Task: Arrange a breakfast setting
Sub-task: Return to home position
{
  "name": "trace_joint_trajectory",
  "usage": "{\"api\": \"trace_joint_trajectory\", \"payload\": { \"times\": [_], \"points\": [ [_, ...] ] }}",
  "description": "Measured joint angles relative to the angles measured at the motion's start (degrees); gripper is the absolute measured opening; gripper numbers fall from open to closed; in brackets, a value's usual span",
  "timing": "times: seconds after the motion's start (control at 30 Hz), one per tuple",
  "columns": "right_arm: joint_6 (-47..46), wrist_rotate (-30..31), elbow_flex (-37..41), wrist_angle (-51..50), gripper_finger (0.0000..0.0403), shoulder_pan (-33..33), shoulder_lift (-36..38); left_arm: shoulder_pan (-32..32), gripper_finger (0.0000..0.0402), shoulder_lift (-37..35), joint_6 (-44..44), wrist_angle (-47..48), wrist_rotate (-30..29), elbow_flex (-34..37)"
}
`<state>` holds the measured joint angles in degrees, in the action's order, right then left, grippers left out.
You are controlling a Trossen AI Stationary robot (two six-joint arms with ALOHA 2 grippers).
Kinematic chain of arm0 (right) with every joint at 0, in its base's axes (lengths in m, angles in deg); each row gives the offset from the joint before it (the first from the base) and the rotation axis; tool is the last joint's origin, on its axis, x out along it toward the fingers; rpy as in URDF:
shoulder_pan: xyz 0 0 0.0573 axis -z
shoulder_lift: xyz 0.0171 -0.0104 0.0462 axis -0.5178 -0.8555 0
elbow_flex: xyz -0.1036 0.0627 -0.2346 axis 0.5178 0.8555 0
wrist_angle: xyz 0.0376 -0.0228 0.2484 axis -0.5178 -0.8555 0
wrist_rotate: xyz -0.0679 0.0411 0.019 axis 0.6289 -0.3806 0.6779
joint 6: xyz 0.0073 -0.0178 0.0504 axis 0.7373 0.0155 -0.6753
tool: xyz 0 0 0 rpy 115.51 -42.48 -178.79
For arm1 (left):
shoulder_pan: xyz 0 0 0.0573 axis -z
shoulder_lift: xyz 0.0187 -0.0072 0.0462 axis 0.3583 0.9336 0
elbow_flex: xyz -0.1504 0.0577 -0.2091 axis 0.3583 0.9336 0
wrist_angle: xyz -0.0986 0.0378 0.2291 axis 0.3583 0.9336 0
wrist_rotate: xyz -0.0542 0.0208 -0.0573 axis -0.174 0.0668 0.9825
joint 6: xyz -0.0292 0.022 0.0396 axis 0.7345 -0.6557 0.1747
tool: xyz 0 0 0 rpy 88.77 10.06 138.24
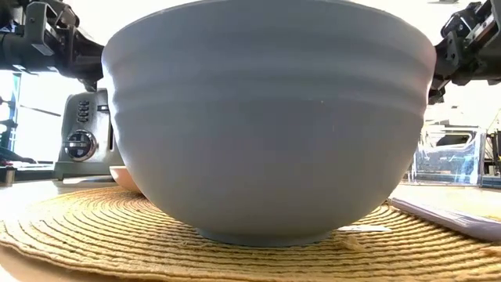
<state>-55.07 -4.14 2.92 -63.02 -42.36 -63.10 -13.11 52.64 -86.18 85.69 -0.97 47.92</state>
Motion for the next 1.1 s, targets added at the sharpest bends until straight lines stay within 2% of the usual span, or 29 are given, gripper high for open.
{"api": "trace_joint_trajectory", "payload": {
  "times": [0.1,0.3,1.1],
  "points": [
    [6.32,0.12,0.00,-0.02,0.0000,0.00,0.00,0.00,0.0090,0.00,0.06,0.03,0.01,0.02],
    [10.00,0.10,0.00,-0.02,0.0000,0.00,0.00,0.00,0.0090,0.00,0.06,0.03,0.00,0.01],
    [15.50,0.07,0.00,-0.02,0.0000,-0.02,0.00,0.00,0.0090,0.00,0.06,0.07,0.01,0.00]
  ]
}}
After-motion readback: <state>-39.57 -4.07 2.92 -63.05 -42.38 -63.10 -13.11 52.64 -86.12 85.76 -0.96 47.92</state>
